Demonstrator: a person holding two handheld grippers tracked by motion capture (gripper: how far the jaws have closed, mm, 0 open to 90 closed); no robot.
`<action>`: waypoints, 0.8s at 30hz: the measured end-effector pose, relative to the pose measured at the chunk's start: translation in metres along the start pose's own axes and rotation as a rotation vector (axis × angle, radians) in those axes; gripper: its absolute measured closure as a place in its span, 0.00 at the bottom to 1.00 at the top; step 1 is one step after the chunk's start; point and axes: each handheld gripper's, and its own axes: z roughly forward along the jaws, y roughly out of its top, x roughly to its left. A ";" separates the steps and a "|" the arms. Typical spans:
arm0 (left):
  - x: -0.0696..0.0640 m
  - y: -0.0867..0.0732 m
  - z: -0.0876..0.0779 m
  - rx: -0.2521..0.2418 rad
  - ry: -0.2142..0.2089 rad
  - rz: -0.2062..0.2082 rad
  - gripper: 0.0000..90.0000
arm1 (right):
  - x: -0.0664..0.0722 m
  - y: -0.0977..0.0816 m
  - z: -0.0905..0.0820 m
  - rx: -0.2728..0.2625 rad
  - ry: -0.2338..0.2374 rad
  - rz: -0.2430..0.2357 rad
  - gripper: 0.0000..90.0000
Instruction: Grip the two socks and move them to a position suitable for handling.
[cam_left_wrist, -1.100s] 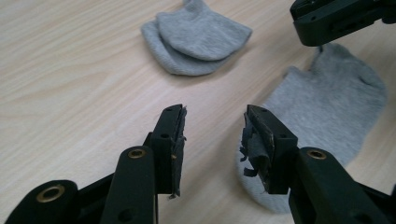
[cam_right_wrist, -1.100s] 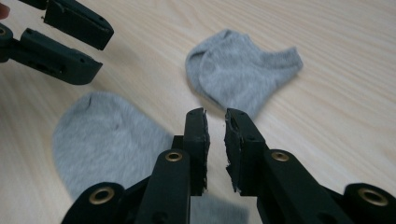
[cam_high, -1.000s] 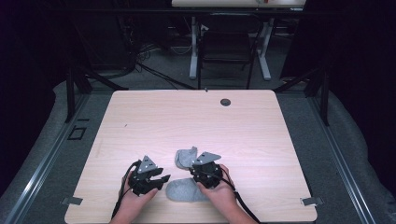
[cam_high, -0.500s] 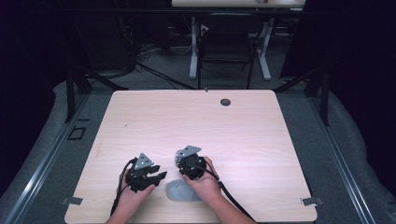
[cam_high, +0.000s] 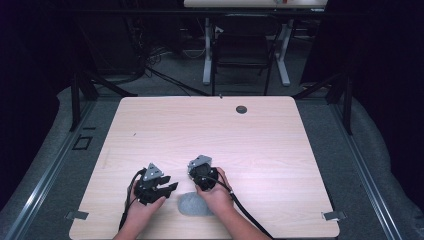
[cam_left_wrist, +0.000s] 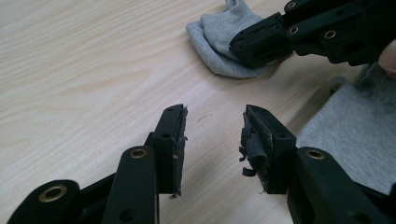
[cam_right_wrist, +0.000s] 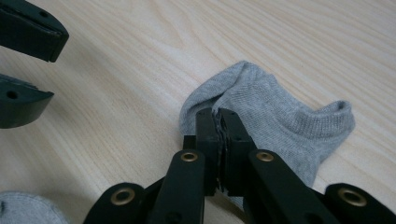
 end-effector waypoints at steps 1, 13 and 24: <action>0.000 0.001 0.001 0.001 -0.002 0.002 0.65 | 0.000 0.000 -0.001 0.002 0.000 0.000 0.98; 0.001 0.023 0.017 0.009 -0.014 0.008 0.71 | -0.009 0.004 -0.020 -0.091 0.018 0.063 0.98; 0.004 0.045 0.036 -0.008 -0.006 -0.013 0.77 | -0.024 0.004 -0.039 -0.158 0.017 0.127 0.98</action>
